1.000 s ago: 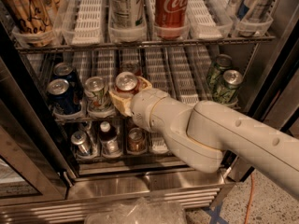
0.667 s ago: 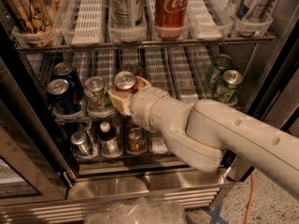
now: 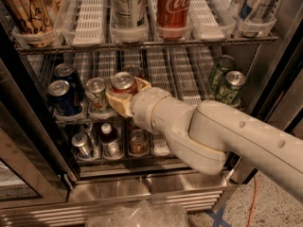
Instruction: Pick coke can from bottom shelf of fridge
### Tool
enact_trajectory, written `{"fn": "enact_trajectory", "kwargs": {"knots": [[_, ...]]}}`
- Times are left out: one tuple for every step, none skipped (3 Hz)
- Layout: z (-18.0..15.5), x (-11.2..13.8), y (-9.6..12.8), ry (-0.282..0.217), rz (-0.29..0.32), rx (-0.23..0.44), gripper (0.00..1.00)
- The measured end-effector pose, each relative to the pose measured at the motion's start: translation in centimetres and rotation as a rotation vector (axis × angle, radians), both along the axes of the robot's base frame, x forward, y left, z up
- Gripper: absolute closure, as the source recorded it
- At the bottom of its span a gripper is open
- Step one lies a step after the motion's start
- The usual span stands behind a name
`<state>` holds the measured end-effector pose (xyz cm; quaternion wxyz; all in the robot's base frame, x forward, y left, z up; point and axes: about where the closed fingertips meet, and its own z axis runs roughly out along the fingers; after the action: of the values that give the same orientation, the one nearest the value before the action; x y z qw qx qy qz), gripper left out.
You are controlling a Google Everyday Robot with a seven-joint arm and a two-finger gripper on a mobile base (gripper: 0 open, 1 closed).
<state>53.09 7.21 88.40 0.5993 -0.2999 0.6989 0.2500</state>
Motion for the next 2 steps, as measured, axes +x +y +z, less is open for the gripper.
{"fn": "enact_trajectory", "kwargs": {"knots": [[-1.49,-1.49,0.25,0.065,0.011,-0.018,1.0],[-1.59,-1.92,-0.24,0.086,0.003,-0.033,1.0]]}}
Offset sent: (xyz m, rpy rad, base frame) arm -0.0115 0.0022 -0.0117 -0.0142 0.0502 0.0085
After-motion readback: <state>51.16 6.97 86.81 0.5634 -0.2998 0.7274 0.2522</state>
